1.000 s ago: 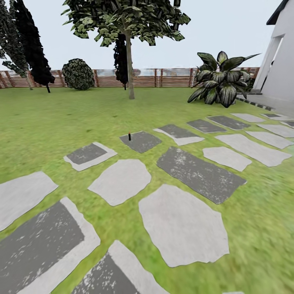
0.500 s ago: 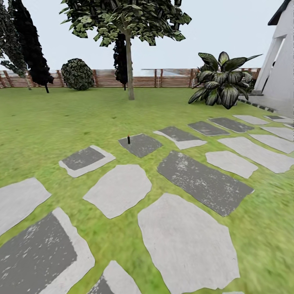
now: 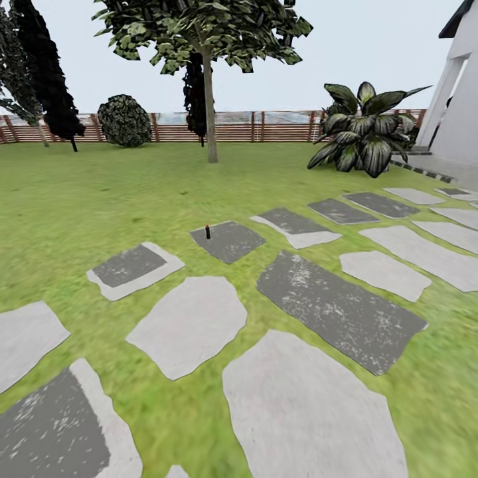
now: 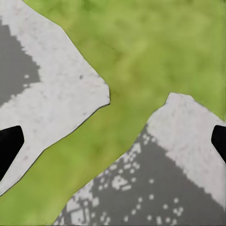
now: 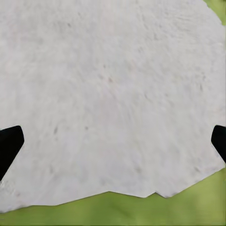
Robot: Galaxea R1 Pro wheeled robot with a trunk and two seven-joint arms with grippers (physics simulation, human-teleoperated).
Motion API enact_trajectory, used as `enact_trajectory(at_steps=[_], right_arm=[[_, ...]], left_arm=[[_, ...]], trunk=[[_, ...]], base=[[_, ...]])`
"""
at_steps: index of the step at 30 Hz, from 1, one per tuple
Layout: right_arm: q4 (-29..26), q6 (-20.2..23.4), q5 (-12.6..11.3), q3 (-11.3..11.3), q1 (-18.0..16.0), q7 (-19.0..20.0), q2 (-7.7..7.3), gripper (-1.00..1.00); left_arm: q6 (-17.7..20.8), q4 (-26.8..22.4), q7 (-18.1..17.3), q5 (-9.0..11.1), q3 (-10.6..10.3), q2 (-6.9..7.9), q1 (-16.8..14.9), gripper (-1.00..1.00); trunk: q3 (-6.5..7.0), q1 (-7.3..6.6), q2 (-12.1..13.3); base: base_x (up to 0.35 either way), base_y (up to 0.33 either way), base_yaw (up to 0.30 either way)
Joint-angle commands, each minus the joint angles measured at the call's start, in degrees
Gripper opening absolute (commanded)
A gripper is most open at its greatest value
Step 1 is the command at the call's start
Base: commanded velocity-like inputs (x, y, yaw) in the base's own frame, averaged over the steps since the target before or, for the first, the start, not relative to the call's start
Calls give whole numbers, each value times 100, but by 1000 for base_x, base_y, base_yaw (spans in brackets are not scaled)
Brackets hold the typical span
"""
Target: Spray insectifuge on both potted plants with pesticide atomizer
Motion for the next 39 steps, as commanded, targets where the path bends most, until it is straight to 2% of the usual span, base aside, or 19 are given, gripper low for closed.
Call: enact_trajectory(at_steps=[1,13,39], right_arm=[[4,-18,2,2,-3,4,-1,100],[4,-18,2,5,-3,9,-1,100],[4,-18,-7,6,-3,22,-1,100]], left_arm=[[-17,6,-8,46,-5,-1,-3,100],[-19,3,-8,46,-5,-2,-3,100],[-17,5,-8,39,-7,-2,-3,100]], trunk=[[-5,2,-2],[-5,2,-2],[-5,2,-2]], base=[[332,0,0],[331,65,0],[304,195,0]])
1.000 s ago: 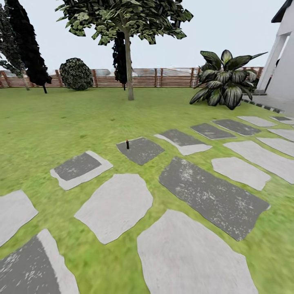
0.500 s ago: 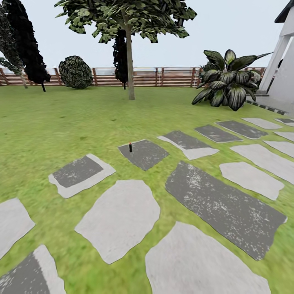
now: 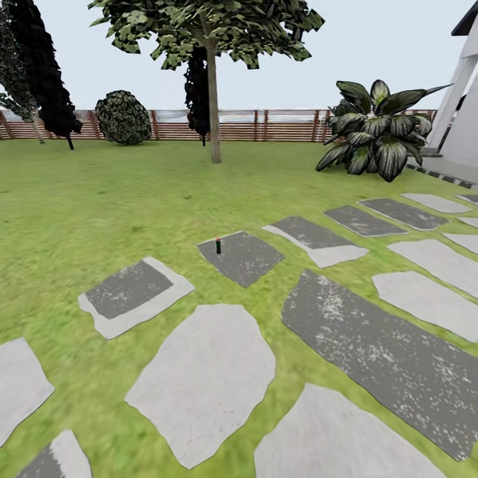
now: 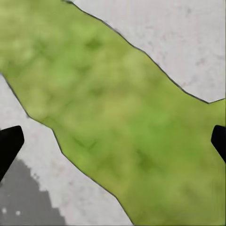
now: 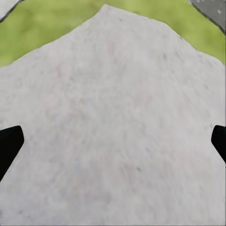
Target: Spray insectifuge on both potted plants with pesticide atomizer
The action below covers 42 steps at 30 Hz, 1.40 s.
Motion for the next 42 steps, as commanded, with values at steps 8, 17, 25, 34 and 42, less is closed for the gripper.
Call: enact_trajectory(at_steps=[8,17,25,34,42], right_arm=[[3,-18,1,3,-2,6,-2,100],[3,-18,1,3,-2,6,-2,100],[3,-18,1,3,-2,6,-2,100],[3,-18,1,2,-2,6,1,100],[-3,-18,1,3,-2,6,-1,100]], left_arm=[[-16,3,-8,44,-11,0,-3,100],[-16,10,-8,43,-12,0,-3,100],[-17,12,-8,43,-12,0,-3,100],[-15,12,-8,43,-12,0,-3,100],[-16,12,-8,43,-12,0,-3,100]], trunk=[[-5,2,-2],[-5,2,-2],[-5,2,-2],[-5,2,-2],[-5,2,-2]], base=[[303,190,0],[304,172,0],[319,91,0],[330,8,0],[331,0,0]])
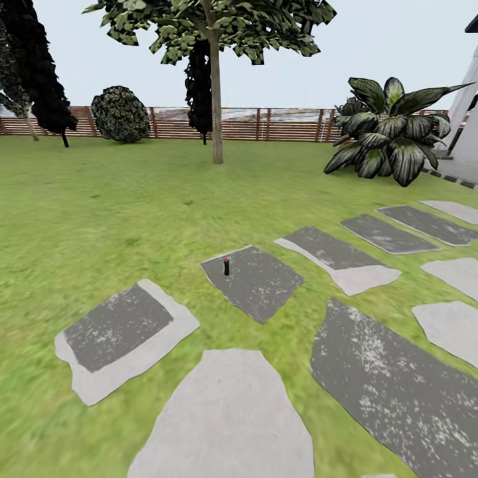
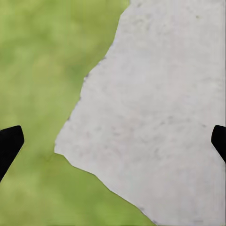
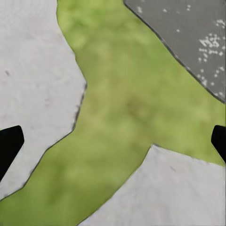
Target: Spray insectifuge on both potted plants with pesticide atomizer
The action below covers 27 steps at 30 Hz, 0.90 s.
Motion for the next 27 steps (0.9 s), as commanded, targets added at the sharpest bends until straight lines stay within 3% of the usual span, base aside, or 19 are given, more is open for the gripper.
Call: enact_trajectory(at_steps=[1,27], right_arm=[[6,-18,1,3,-3,6,-2,100],[8,-18,1,2,-3,6,-1,100]], left_arm=[[-17,5,-8,45,-4,0,-3,100],[-20,5,-8,45,-4,0,-3,100]], trunk=[[-5,2,-2],[-5,2,-2]], base=[[331,0,0],[331,0,0]])
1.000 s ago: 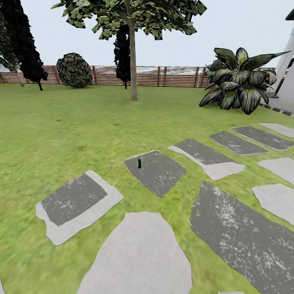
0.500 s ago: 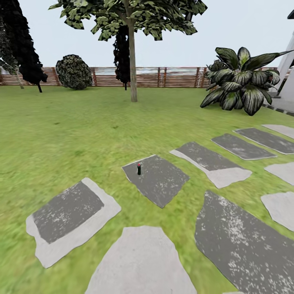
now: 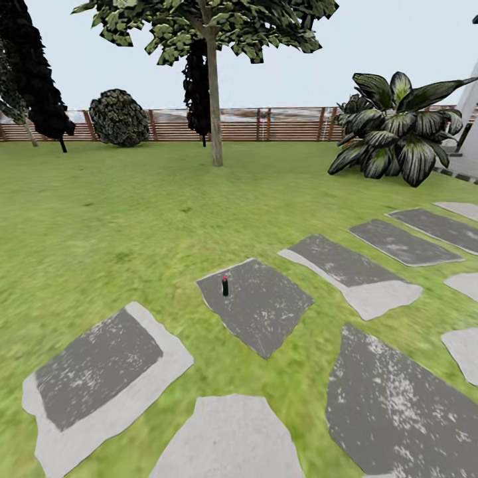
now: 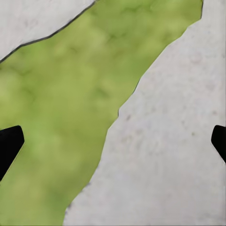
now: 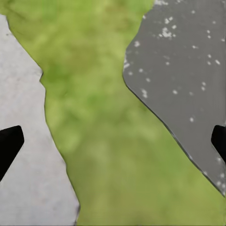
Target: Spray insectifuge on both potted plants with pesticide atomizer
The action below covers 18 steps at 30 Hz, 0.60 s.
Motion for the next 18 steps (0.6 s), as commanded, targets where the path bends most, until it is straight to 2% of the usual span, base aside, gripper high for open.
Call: enact_trajectory(at_steps=[1,8,18], right_arm=[[4,-18,1,3,-3,6,-2,100],[6,-18,1,1,-3,6,-1,100],[7,-18,1,2,-3,6,1,100]], left_arm=[[-18,5,-8,45,-4,0,-3,100],[-14,5,-8,45,-4,0,-3,100],[-14,5,-8,45,-4,-1,-3,100]], trunk=[[-5,2,-2],[-5,2,-2],[-5,2,-2]], base=[[331,0,0],[330,-31,0],[295,-141,0]])
